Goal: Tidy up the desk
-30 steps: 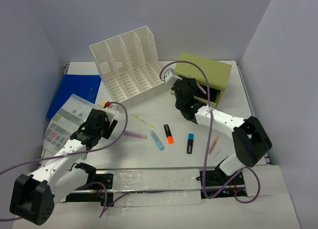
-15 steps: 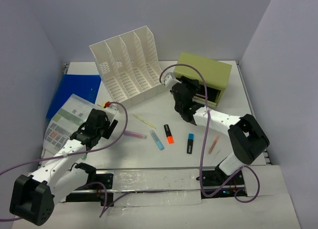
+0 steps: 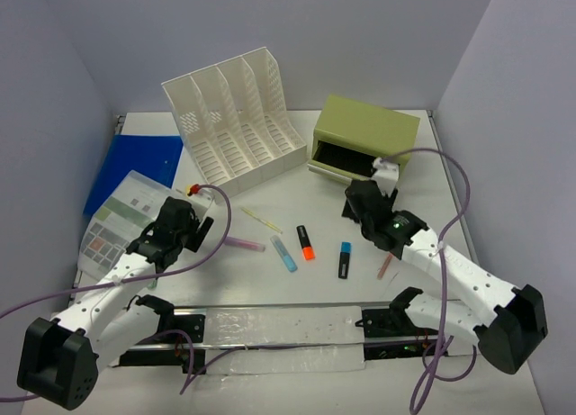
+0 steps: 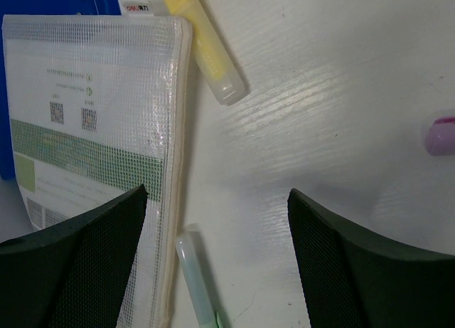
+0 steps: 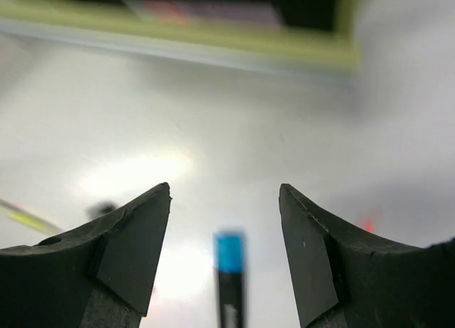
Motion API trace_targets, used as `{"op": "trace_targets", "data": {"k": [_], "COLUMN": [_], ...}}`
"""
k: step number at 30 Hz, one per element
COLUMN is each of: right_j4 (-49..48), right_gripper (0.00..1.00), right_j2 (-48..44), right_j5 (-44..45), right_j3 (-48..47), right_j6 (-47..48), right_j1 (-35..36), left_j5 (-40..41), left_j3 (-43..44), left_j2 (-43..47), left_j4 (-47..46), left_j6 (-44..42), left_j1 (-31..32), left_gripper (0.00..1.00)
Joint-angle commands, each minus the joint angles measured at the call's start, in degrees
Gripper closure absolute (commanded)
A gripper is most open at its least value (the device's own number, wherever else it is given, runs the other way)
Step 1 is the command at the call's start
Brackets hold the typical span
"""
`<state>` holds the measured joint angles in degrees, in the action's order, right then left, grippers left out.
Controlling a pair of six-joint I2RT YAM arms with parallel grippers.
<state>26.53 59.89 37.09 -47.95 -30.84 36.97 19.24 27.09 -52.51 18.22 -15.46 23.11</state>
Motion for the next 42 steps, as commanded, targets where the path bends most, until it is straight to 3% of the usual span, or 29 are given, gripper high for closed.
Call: {"op": "trace_targets", "data": {"k": [1, 6, 10, 17, 21, 29, 33, 38, 42], "right_j4": [11.5, 13.4, 14.3, 11.2, 6.9, 8.0, 8.5, 9.3, 11.0], "right_gripper": [0.30, 0.24, 0.11, 0.11, 0.13, 0.46, 0.39, 0.69, 0.80], "right_j2": [-2.3, -8.3, -11.7, -11.3, -5.4, 6.4, 9.1, 18.0, 20.3], "right_j5": [-8.5, -10.4, -8.4, -10.0, -14.9, -20.6, -22.6, -25.1, -26.5], "right_j3": [13.3, 19.7, 23.0, 24.2, 25.4, 20.4, 18.6, 14.3, 13.5], "right_j6": [-23.0, -31.1, -34.8, -33.0, -32.0, -26.1, -23.7, -20.4, -18.6], "right_j1": [-3.3, -5.4, -9.8, -19.4, -22.5, -23.3, -23.2, -23.2, -22.9], "left_j5": [-0.9, -1.1, -0.8, 0.0, 0.4, 1.3, 2.0, 2.7, 2.8], "left_j3": [2.3, 1.0, 0.7, 0.5, 0.8, 1.0, 1.0, 1.2, 1.3], "left_j2": [1.9, 2.9, 3.3, 3.5, 3.8, 4.4, 4.7, 4.4, 4.4], "left_j4": [0.6, 0.6, 0.4, 0.4, 0.5, 0.8, 0.8, 0.8, 0.8], "left_j6": [0.9, 1.1, 1.4, 1.3, 1.6, 1.7, 1.9, 2.0, 2.0], "left_j1": [-0.4, -0.3, 0.3, 1.3, 1.4, 1.7, 1.7, 1.6, 1.7], "left_gripper": [0.14, 0.14, 0.14, 0.14, 0.14, 0.14, 0.14, 0.14, 0.14]}}
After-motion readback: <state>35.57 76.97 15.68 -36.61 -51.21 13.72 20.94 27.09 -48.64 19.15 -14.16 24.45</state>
